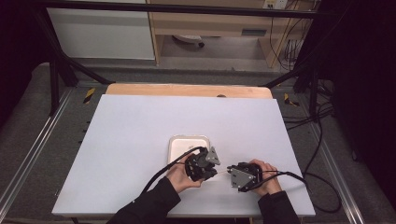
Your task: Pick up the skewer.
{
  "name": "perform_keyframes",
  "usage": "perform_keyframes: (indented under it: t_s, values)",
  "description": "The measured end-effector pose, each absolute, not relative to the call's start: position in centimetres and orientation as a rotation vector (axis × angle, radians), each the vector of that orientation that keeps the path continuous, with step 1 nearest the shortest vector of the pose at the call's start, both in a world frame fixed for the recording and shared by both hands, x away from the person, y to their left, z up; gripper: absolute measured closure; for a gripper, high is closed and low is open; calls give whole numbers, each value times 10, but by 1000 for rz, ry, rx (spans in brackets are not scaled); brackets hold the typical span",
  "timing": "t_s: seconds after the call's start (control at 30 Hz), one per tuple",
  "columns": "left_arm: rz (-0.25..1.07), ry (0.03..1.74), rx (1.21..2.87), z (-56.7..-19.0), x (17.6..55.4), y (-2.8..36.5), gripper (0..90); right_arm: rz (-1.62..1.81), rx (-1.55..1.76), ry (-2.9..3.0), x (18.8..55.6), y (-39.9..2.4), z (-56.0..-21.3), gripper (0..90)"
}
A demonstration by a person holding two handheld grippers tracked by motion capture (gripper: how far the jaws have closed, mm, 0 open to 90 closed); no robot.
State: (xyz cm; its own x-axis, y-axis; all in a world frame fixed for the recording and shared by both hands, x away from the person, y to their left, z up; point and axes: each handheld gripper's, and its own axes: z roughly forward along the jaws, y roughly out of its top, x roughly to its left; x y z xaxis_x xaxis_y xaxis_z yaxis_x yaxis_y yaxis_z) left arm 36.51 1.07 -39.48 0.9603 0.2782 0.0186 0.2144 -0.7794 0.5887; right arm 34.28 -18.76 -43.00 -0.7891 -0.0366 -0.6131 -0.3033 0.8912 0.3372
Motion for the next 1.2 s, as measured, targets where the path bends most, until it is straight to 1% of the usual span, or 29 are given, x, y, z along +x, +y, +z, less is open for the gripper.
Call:
perform_keyframes:
  t_s: [0.23, 0.27, 0.33, 0.47, 0.5, 0.63, 0.67, 0.73, 0.77, 1.03, 1.2]
  values:
    - [137, 353, 2521, -395, 367, 11, 863, 531, -306, 2439, 340, -186, -429, 890]
    - [136, 353, 2531, -394, 367, 11, 822, 525, -309, 2434, 340, -186, -429, 890]
    - [144, 347, 2561, -393, 368, 10, 773, 515, -314, 2434, 340, -185, -427, 890]
    - [146, 334, 2627, -389, 369, 7, 709, 497, -320, 2429, 340, -184, -425, 890]
    - [152, 330, 2642, -388, 369, 6, 705, 488, -328, 2427, 340, -183, -425, 891]
    - [131, 339, 2705, -388, 371, 1, 710, 458, -344, 2424, 340, -180, -423, 890]
    - [141, 342, 2718, -389, 372, -1, 721, 444, -359, 2422, 340, -179, -422, 890]
    - [103, 364, 2733, -391, 374, -3, 754, 424, -371, 2416, 340, -178, -422, 890]
    - [100, 362, 2735, -392, 374, -5, 754, 424, -371, 2416, 340, -178, -422, 890]
    - [109, 360, 2768, -398, 374, -9, 856, 382, -413, 2407, 340, -173, -420, 890]
    - [129, 339, 2786, -399, 373, -10, 874, 364, -425, 2404, 339, -171, -420, 890]
